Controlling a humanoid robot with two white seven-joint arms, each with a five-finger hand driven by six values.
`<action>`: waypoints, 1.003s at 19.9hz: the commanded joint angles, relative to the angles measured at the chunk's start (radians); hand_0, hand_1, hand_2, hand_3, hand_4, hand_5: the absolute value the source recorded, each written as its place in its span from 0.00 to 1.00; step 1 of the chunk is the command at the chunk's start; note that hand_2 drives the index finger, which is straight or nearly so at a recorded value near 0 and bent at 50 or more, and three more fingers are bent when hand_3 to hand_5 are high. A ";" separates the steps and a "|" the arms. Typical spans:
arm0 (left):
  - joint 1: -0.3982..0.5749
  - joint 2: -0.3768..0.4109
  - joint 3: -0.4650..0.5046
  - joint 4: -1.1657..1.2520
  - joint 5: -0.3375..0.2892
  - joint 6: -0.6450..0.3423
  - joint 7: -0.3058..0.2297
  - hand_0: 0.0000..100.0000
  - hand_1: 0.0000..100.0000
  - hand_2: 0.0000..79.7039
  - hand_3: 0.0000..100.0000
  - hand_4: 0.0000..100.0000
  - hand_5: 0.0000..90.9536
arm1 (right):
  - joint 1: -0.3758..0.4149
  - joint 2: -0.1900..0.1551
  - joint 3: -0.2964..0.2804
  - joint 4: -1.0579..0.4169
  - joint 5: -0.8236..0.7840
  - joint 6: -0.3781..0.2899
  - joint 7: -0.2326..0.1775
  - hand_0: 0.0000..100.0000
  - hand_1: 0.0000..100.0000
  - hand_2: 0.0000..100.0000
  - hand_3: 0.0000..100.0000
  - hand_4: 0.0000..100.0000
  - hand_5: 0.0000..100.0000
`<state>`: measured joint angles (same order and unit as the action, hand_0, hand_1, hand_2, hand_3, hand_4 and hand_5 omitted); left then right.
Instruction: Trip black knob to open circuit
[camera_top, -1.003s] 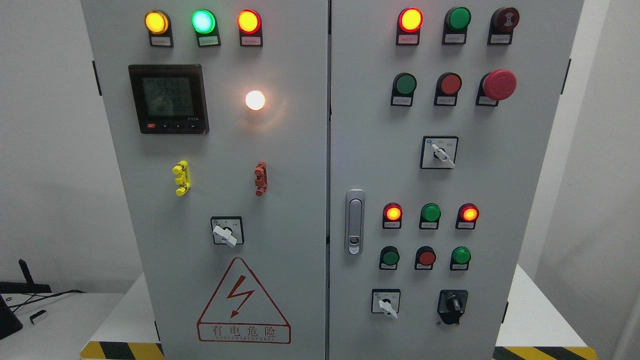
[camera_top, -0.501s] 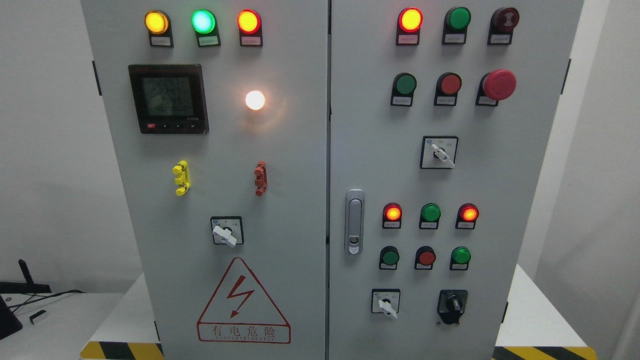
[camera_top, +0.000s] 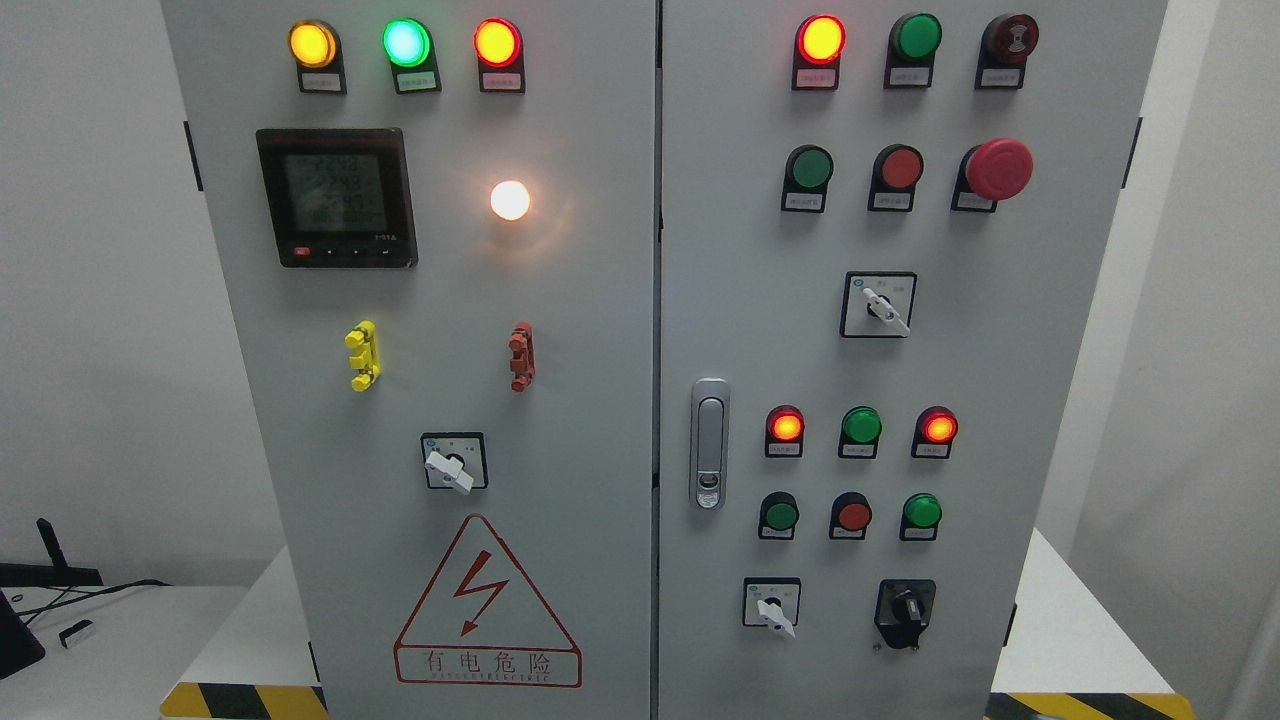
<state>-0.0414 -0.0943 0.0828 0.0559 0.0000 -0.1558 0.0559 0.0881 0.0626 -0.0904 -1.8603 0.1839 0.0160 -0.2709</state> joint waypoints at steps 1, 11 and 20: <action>0.000 0.001 0.000 0.001 -0.031 -0.001 -0.001 0.12 0.39 0.00 0.00 0.00 0.00 | -0.054 0.003 0.044 0.029 -0.001 0.021 0.001 0.22 0.75 0.42 0.77 0.88 0.99; 0.000 -0.001 0.000 -0.001 -0.031 -0.001 -0.001 0.12 0.39 0.00 0.00 0.00 0.00 | -0.093 0.005 0.052 0.069 -0.014 0.059 0.005 0.23 0.75 0.45 0.78 0.89 0.99; 0.000 -0.001 0.000 -0.001 -0.031 -0.001 -0.001 0.12 0.39 0.00 0.00 0.00 0.00 | -0.148 0.000 0.040 0.141 -0.014 0.059 0.010 0.24 0.75 0.45 0.79 0.89 0.99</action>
<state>-0.0414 -0.0942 0.0828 0.0560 0.0000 -0.1557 0.0559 -0.0204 0.0652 -0.0510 -1.7856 0.1711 0.0762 -0.2613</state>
